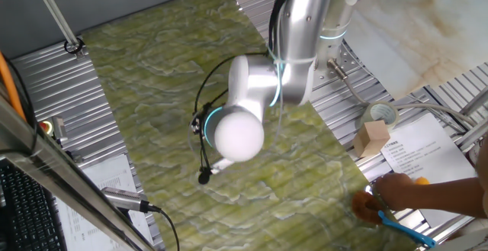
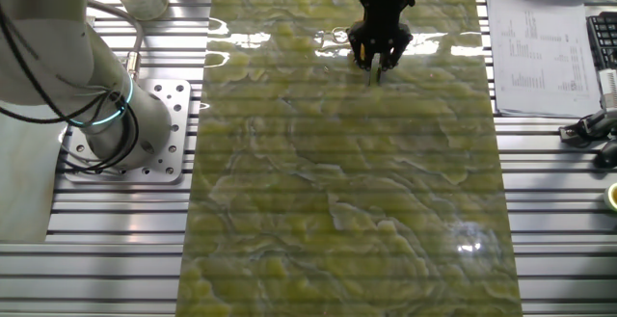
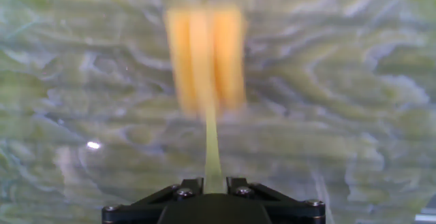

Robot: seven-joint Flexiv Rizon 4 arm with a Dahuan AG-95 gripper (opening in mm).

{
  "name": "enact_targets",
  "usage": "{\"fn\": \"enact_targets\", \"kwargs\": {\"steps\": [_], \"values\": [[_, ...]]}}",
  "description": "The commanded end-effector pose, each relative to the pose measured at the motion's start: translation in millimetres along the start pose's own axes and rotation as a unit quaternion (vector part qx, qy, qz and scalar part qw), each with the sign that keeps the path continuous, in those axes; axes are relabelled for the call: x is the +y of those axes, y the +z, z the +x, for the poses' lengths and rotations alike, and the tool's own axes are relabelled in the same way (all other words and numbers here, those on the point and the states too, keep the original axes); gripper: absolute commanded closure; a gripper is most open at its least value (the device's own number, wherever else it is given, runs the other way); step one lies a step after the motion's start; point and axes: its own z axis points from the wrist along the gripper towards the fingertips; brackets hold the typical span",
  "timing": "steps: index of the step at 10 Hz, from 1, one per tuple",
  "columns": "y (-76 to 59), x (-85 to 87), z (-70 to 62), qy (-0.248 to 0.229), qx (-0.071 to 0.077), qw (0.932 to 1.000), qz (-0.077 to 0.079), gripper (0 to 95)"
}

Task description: Scrub the table with a brush

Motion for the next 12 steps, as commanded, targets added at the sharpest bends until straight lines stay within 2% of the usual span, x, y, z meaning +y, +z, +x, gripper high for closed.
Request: {"fn": "enact_targets", "kwargs": {"steps": [1, 2, 4, 5, 7, 8, 9, 10, 11, 12], "values": [[0.9, 2.4, 11.9, -0.009, -0.006, 0.9999, 0.001, 38.0], [-0.1, 3.0, 21.2, -0.004, -0.01, 0.9999, 0.001, 19.0], [-5.5, 2.7, 41.4, 0.026, -0.036, 0.999, 0.001, 19.0], [-8.6, 6.7, 57.1, 0.071, -0.056, 0.9959, -0.001, 19.0], [-12.6, 12.7, 82.5, 0.144, -0.111, 0.9834, -0.006, 57.0], [-18.9, 8.2, 96.6, 0.168, -0.136, 0.9762, -0.012, 76.0], [-24.8, -0.1, 110.4, 0.191, -0.144, 0.9707, -0.016, 95.0], [-28.2, -4.9, 117.3, 0.241, -0.149, 0.9586, -0.024, 95.0], [-28.9, -6.6, 117.2, 0.275, -0.15, 0.9492, -0.029, 95.0], [-29.1, -10.5, 116.3, 0.358, -0.19, 0.9119, -0.062, 95.0]]}}
